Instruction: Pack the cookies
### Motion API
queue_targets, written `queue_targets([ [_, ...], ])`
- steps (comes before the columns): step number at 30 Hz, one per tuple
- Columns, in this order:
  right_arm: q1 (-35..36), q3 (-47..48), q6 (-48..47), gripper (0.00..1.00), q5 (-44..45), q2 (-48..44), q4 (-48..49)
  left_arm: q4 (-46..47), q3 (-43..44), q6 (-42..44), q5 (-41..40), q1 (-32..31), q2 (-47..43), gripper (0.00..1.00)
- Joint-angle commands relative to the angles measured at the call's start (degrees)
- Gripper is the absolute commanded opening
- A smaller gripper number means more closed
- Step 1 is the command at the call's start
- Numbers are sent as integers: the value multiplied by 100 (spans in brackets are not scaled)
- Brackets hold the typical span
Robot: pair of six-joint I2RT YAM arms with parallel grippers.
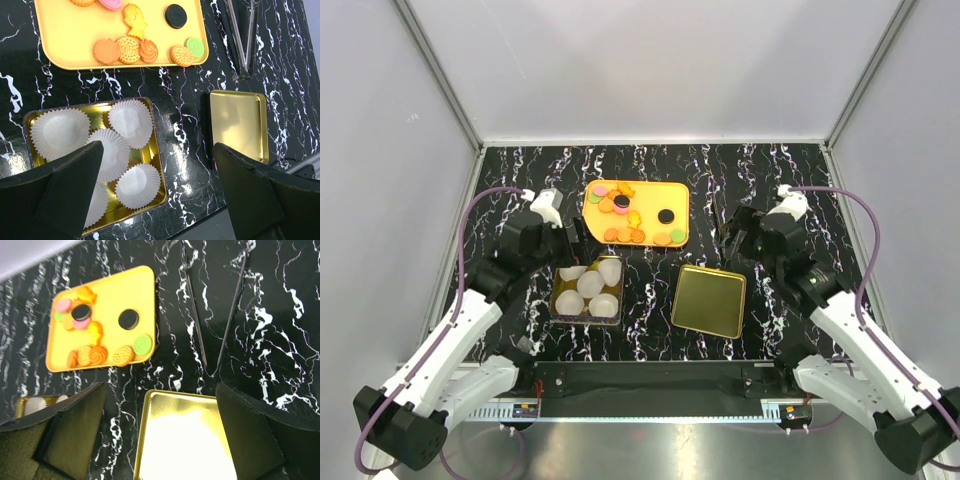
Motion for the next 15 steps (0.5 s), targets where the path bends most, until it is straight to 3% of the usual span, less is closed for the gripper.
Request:
queue_targets([
  [1,23,451,-233,100,-47,357,-287,91,281,160,134,30,-135,99],
  [8,-283,1673,-797,100,23,2018,-658,241,106,107,468,38,-152,99],
  [12,-1468,1972,-859,100,-1249,2712,-386,259,53,116,670,56,-179,99],
  [15,-1813,2157,-1025,100,-1340,3328,-201,311,-18,98,741,100,-205,99],
])
